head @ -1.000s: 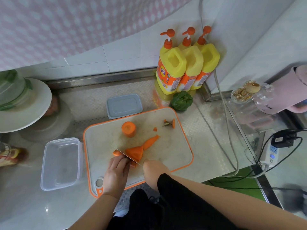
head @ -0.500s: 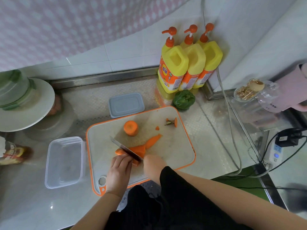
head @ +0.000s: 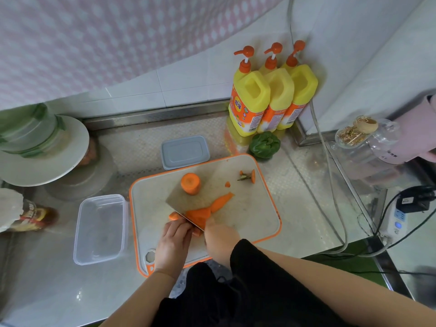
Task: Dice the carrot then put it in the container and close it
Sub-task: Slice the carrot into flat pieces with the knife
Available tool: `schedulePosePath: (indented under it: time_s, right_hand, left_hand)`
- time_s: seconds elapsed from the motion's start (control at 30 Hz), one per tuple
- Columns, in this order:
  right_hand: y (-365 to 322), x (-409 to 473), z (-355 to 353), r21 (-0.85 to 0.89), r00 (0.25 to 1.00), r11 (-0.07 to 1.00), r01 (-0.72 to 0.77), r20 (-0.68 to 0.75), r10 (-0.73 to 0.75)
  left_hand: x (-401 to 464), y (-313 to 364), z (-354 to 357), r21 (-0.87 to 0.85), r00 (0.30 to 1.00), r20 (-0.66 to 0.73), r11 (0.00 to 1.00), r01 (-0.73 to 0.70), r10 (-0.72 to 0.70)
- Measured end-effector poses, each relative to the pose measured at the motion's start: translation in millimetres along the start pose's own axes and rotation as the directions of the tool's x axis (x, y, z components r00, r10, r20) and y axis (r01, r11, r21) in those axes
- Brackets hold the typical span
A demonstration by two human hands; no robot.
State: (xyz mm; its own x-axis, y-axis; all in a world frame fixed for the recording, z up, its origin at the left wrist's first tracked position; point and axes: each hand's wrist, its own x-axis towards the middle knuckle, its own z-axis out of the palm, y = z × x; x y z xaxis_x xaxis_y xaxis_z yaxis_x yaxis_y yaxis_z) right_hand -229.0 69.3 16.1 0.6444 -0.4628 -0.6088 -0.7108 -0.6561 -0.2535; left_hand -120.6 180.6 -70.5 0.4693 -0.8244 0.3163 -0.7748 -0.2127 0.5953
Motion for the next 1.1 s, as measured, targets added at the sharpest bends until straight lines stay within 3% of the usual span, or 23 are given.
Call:
schedulePosePath:
  time_s: [0.13, 0.4, 0.57, 0.7, 0.9, 1.1]
  right_hand:
    - [0.7, -4.8, 6.2, -0.055, 1.000, 0.998, 0.008, 0.006, -0.008]
    - [0.2, -0.4, -3.5, 0.002, 0.999, 1.000, 0.024, 0.022, -0.024]
    - [6.5, -8.2, -1.3, -0.008, 0.997, 1.000, -0.010, 0.074, 0.011]
    - [5.7, -20.3, -0.3, 0.129, 0.998, 0.989, 0.065, -0.026, -0.062]
    - [8.1, -25.4, 1.0, 0.194, 0.975, 0.960, 0.203, -0.131, -0.180]
    - [9.1, -18.9, 1.4, 0.221, 0.998, 0.974, 0.054, -0.047, -0.045]
  left_hand:
    - [0.1, 1.0, 0.0, 0.017, 1.000, 0.008, 1.000, -0.010, 0.010]
    - [-0.8, 1.3, -0.7, 0.019, 0.998, 0.056, 1.000, 0.023, -0.024]
    - [-3.5, 8.2, -1.6, -0.028, 0.993, 0.010, 0.992, 0.121, -0.121]
    - [-4.0, 4.9, -2.1, 0.058, 0.997, 0.070, 0.998, 0.024, -0.028]
    - [-4.7, 4.5, -3.1, 0.076, 0.997, 0.074, 0.997, 0.020, -0.026]
    - [-2.6, 7.0, -4.6, 0.068, 0.996, 0.078, 0.997, 0.042, -0.047]
